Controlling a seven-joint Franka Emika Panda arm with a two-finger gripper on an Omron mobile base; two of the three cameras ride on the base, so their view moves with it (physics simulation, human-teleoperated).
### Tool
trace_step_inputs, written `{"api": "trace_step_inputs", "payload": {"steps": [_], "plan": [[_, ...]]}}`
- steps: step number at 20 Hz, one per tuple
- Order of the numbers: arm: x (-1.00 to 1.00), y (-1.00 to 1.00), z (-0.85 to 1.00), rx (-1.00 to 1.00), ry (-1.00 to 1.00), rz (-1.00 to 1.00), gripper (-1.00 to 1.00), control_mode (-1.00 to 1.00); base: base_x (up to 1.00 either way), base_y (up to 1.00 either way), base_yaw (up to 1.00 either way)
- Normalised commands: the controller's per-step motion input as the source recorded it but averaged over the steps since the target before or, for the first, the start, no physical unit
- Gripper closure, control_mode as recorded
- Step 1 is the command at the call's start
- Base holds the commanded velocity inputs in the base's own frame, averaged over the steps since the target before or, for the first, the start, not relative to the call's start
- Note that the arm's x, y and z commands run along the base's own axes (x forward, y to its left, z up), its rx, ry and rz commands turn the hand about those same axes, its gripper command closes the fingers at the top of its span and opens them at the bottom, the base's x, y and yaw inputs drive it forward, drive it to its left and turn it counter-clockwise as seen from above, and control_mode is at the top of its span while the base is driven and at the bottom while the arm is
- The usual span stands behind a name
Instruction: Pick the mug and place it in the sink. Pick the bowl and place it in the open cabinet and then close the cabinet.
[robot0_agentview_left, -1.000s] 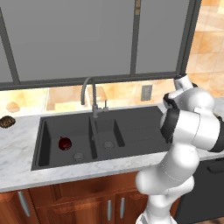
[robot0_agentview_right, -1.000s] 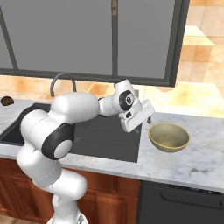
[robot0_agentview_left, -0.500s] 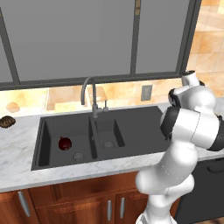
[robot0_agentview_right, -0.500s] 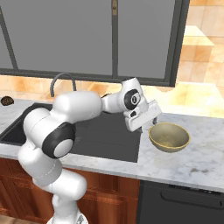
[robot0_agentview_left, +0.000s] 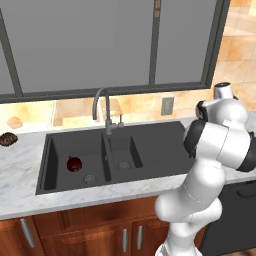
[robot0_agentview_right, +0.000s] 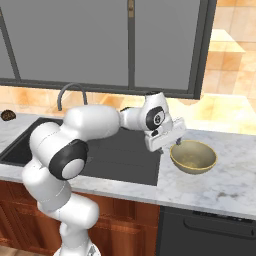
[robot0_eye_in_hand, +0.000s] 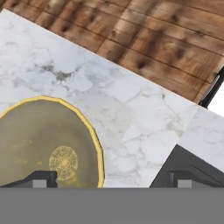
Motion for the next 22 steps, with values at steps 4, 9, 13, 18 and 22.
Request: {"api": "trace_step_inputs", "payload": {"steps": [4,9,13,18,22], "plan": [[0.00,0.05,-0.72,0.00,-0.22,0.00,-1.00,-1.00,0.00,0.00,0.00],[0.00,0.03,-0.49,0.00,-0.17,0.00,-1.00,-1.00,0.00,0.00,0.00],[0.06,0.00,-0.11,0.00,-0.05,0.00,-1.00,-1.00,0.00,0.00,0.00],[0.16,0.00,0.00,0.00,0.00,0.00,-1.00,-1.00,0.00,0.00,0.00],[0.13,-0.01,0.00,0.00,0.00,0.00,-1.00,-1.00,0.00,0.00,0.00]]}}
